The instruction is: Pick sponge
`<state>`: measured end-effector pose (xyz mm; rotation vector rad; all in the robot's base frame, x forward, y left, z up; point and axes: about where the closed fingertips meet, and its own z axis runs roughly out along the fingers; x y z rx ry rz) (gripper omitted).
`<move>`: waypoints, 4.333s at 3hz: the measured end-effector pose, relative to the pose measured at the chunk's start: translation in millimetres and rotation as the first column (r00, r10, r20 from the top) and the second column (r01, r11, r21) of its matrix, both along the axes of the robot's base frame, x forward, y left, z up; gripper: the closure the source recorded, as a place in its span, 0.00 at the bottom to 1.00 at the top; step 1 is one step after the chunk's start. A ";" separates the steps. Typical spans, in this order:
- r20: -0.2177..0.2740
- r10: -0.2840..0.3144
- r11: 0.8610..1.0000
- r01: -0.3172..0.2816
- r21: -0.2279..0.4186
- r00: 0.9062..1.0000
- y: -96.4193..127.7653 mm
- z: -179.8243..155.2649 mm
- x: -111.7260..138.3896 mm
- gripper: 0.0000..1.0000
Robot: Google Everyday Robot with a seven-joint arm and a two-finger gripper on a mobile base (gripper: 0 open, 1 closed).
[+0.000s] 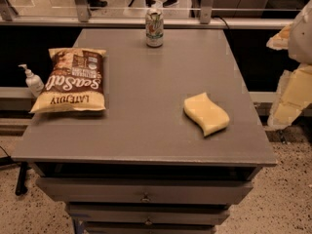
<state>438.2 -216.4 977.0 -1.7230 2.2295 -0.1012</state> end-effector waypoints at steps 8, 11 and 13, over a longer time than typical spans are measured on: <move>-0.123 0.049 0.885 0.014 0.466 0.991 64.9 -125.9 35.8 0.00; -0.120 0.042 0.854 0.027 0.519 0.992 75.7 -138.2 38.7 0.62; -0.119 0.042 0.840 0.029 0.541 0.992 77.9 -137.0 37.6 1.00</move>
Offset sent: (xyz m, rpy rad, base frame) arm 0.0402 -0.0083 -0.0209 0.1623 -0.0232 0.0747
